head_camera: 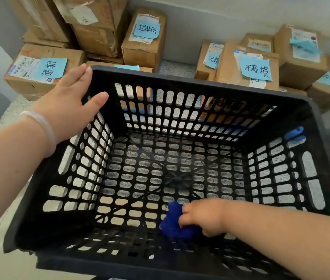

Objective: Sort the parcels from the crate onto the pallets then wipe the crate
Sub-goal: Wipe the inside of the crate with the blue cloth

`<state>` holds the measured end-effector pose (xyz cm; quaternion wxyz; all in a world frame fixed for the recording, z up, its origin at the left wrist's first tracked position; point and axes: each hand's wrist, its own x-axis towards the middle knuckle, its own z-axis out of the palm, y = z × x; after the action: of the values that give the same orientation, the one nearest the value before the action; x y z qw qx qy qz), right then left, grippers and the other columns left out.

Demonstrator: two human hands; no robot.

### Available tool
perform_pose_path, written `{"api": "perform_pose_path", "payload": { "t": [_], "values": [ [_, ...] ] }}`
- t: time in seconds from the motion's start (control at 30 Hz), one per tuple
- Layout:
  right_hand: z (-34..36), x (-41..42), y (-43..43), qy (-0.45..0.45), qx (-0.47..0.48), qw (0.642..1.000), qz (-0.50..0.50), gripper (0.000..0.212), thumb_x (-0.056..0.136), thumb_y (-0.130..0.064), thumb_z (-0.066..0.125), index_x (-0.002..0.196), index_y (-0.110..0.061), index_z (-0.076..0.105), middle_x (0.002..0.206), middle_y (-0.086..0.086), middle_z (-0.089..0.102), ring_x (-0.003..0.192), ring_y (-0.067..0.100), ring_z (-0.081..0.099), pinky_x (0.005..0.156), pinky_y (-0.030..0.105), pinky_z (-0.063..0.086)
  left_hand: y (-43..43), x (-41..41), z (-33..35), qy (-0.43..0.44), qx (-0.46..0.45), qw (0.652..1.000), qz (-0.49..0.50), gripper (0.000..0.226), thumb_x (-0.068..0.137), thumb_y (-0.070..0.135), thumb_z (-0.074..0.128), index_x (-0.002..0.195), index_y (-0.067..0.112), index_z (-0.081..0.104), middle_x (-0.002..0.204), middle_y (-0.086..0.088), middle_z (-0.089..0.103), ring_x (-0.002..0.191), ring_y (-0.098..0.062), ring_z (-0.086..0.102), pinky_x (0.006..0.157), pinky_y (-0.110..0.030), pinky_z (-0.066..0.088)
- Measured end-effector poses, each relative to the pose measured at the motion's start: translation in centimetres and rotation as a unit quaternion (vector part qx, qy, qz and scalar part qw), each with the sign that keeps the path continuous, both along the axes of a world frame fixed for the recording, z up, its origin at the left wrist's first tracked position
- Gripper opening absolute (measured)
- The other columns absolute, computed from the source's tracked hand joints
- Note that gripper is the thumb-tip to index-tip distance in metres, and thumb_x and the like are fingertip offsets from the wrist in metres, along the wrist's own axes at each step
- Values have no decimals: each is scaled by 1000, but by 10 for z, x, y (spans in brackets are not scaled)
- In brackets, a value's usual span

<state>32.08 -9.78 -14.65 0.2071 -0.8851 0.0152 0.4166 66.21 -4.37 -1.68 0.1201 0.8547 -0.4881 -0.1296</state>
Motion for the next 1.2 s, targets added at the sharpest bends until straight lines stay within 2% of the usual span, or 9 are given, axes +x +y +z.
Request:
{"api": "perform_pose_path", "payload": {
  "t": [0.1, 0.2, 0.3, 0.43, 0.67, 0.87, 1.03, 1.1, 1.2],
  "values": [
    [-7, 1, -33, -84, -81, 992, 49, 51, 91, -13, 59, 136, -29, 42, 128, 7, 43, 115, 29, 44, 80, 43, 47, 0, 6, -5, 21, -18, 1000, -7, 72, 95, 60, 34, 157, 29, 12, 161, 22, 3, 150, -12, 4, 118, -38, 9],
    [-11, -4, -70, -134, -174, 976, 4, 43, 92, -21, 59, 131, -27, 43, 124, 8, 44, 112, 28, 45, 76, 38, 47, -1, 10, -9, 18, -31, 999, -15, 77, 91, 62, 34, 156, 28, 14, 161, 21, 5, 149, -8, 5, 114, -29, 6],
    [-5, -6, -111, -140, -280, 947, -73, 40, 91, -26, 59, 128, -23, 43, 124, 8, 42, 113, 30, 45, 79, 37, 47, -1, 13, -13, 21, -43, 999, -9, 73, 93, 58, 36, 156, 29, 15, 161, 20, 6, 148, -7, 6, 111, -25, 4],
    [-4, -13, -141, -123, -363, 911, -152, 48, 96, -21, 49, 142, -22, 34, 143, 12, 33, 127, 34, 37, 94, 40, 44, -1, 19, -21, 3, -45, 999, 4, 65, 98, 54, 36, 155, 32, 14, 161, 19, 9, 148, -8, 7, 113, -29, 5],
    [-13, -19, -120, -42, -302, 919, -251, 49, 91, -12, 53, 138, -19, 38, 127, 14, 46, 115, 35, 47, 90, 40, 47, -2, 15, -19, 21, -46, 998, 24, 59, 102, 47, 36, 155, 32, 14, 162, 17, 9, 148, -7, 6, 111, -26, 2],
    [10, -32, -82, 63, -168, 972, -153, 41, 90, -19, 58, 129, -28, 49, 125, 8, 49, 113, 30, 52, 94, 37, 42, -3, 15, -16, 33, -35, 999, 18, 62, 101, 51, 34, 156, 32, 12, 162, 19, 5, 148, -5, 3, 115, -30, 2],
    [24, -44, -44, 200, -69, 965, -158, 37, 92, -20, 53, 129, -22, 58, 136, 10, 49, 105, 27, 48, 90, 34, 38, -5, 15, -17, 41, -33, 998, 24, 62, 100, 53, 34, 155, 34, 12, 161, 21, 5, 149, -7, 5, 120, -40, 7],
    [23, -48, -28, 256, -47, 958, -115, 40, 93, -17, 57, 133, -22, 56, 138, 9, 48, 114, 29, 49, 94, 37, 39, -3, 14, -17, 46, -40, 998, 25, 62, 100, 53, 34, 155, 34, 13, 161, 21, 6, 149, -8, 5, 120, -40, 7],
    [22, -53, -32, 259, -52, 950, -169, 40, 90, -12, 60, 126, -27, 61, 134, 5, 52, 116, 28, 52, 100, 40, 44, -4, 12, -16, 49, -43, 998, 22, 61, 101, 51, 35, 155, 32, 15, 162, 19, 6, 149, -9, 5, 120, -40, 5]
  ]
}}
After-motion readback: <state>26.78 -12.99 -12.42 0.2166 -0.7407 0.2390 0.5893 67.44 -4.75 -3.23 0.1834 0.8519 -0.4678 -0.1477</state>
